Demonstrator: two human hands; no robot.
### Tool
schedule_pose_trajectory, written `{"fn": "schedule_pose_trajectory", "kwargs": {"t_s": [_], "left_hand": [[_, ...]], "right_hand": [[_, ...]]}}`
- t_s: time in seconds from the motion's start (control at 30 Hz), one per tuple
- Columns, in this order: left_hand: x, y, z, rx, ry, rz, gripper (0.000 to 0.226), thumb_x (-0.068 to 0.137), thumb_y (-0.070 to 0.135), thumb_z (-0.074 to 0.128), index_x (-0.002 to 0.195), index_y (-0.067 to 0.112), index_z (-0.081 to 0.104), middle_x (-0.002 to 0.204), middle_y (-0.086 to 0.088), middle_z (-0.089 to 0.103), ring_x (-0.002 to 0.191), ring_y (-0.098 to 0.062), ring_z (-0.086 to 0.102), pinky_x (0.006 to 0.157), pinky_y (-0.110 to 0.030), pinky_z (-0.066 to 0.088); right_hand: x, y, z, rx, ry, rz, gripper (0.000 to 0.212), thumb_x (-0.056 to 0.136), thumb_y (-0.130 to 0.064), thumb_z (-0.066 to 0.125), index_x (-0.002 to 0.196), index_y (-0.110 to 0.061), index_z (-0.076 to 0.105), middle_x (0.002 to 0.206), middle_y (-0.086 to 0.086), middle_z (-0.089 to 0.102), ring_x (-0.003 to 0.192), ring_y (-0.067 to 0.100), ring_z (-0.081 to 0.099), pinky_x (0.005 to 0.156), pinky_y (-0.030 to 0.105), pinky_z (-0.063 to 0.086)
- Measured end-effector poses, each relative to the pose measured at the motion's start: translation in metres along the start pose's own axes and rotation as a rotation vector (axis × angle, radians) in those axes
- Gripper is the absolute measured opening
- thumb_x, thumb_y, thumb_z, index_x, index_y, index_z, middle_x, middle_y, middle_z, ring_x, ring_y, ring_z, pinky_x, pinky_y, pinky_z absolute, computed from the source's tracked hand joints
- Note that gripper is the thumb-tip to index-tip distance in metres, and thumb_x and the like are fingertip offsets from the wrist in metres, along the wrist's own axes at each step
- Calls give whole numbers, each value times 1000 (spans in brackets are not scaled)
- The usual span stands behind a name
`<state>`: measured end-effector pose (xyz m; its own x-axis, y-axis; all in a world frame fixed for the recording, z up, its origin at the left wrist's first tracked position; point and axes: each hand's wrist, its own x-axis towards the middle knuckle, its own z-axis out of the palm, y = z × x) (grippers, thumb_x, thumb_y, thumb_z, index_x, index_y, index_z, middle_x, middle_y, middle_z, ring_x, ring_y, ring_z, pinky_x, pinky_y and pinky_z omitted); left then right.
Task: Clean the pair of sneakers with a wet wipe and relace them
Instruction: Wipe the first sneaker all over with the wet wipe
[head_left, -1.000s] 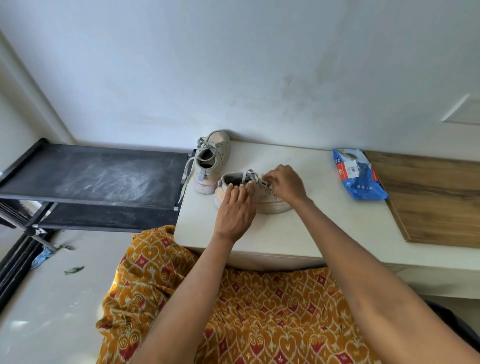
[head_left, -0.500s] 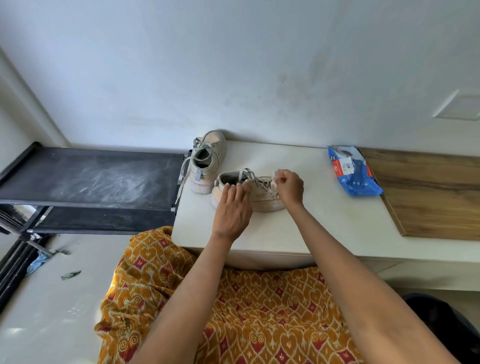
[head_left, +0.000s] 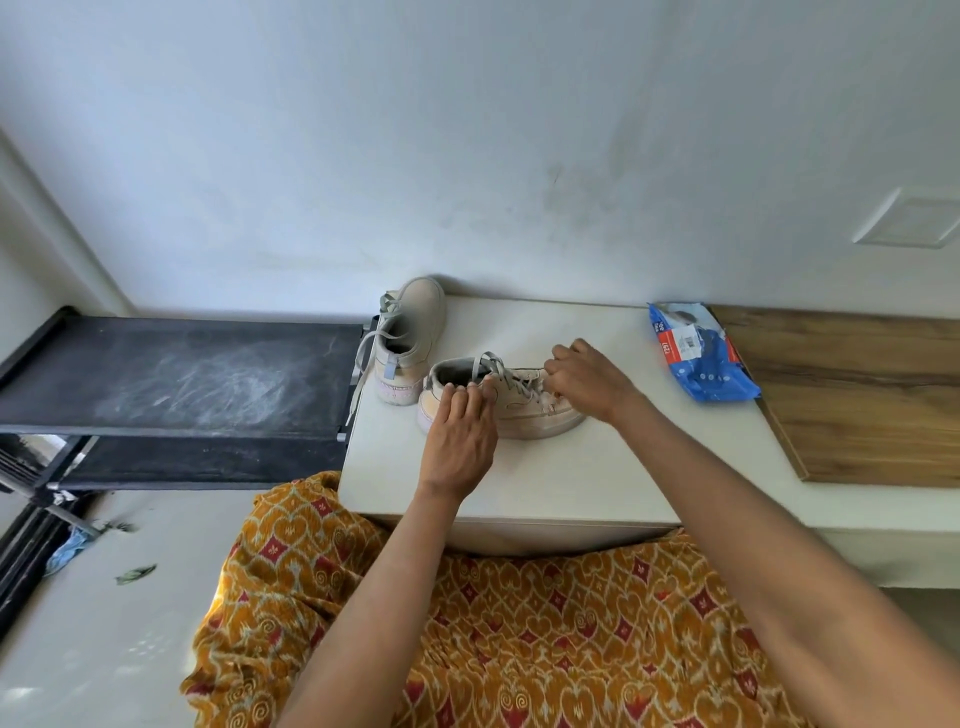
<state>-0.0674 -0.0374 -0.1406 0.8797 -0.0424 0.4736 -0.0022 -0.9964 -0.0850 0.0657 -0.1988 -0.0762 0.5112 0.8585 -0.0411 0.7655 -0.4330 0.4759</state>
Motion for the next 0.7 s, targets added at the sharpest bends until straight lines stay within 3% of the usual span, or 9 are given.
{"fn": "schedule_pose_trajectory", "kwargs": {"t_s": [0.07,0.13,0.2,0.27,0.4,0.53,0.6,0.7], "left_hand": [[0,0,-2,-2,-4,-3,50,90,18,27,135,-3,34,110,-15,54,95,-30,50,106,-42,34],[0,2,-2,1,-10,-14,51,89,17,27,136,-4,33,109,-15,54,95,-30,49,107,-42,32],[0,2,-2,-4,-18,-19,51,89,17,27,136,-3,32,108,-15,53,94,-30,49,107,-42,31],[-1,2,-2,0,-24,-12,51,89,17,26,136,-3,32,108,-14,53,94,-30,49,107,-42,32],[0,0,-2,8,-30,-1,52,89,16,26,136,-1,37,107,-12,54,94,-28,50,107,-41,32],[2,-1,-2,22,-35,-1,53,87,15,27,136,-1,39,104,-11,53,91,-27,49,106,-40,30],[1,-1,-3,22,-28,-1,53,87,15,27,136,-1,41,104,-11,53,91,-27,48,106,-40,29],[0,1,-4,11,-36,-2,53,87,14,27,136,-1,40,105,-11,53,91,-28,49,106,-40,29]], "right_hand": [[2,10,-12,-98,-168,-54,24,82,-5,59,91,-24,71,89,-6,66,97,21,54,78,32,37],[4,11,-17,-79,-228,36,26,90,-9,53,104,-24,68,102,-3,65,107,22,50,84,33,34],[5,3,-22,-59,-183,171,20,78,-11,69,91,-25,70,89,-4,66,93,20,57,76,32,39],[4,-6,-17,-8,-50,208,29,57,-10,81,79,-25,71,70,-4,63,71,20,60,62,29,43],[-4,-21,8,21,95,145,35,63,-9,80,95,-20,70,73,-2,61,72,21,59,61,30,44],[-15,-5,14,-57,63,216,26,59,-14,83,79,-28,72,72,-3,61,72,20,59,61,29,44],[-22,8,11,-45,0,324,20,69,-14,76,83,-27,72,83,-2,64,85,20,59,71,31,43],[-25,22,16,183,-97,535,35,88,-5,51,117,-22,63,112,6,59,110,26,50,88,37,36]]}}
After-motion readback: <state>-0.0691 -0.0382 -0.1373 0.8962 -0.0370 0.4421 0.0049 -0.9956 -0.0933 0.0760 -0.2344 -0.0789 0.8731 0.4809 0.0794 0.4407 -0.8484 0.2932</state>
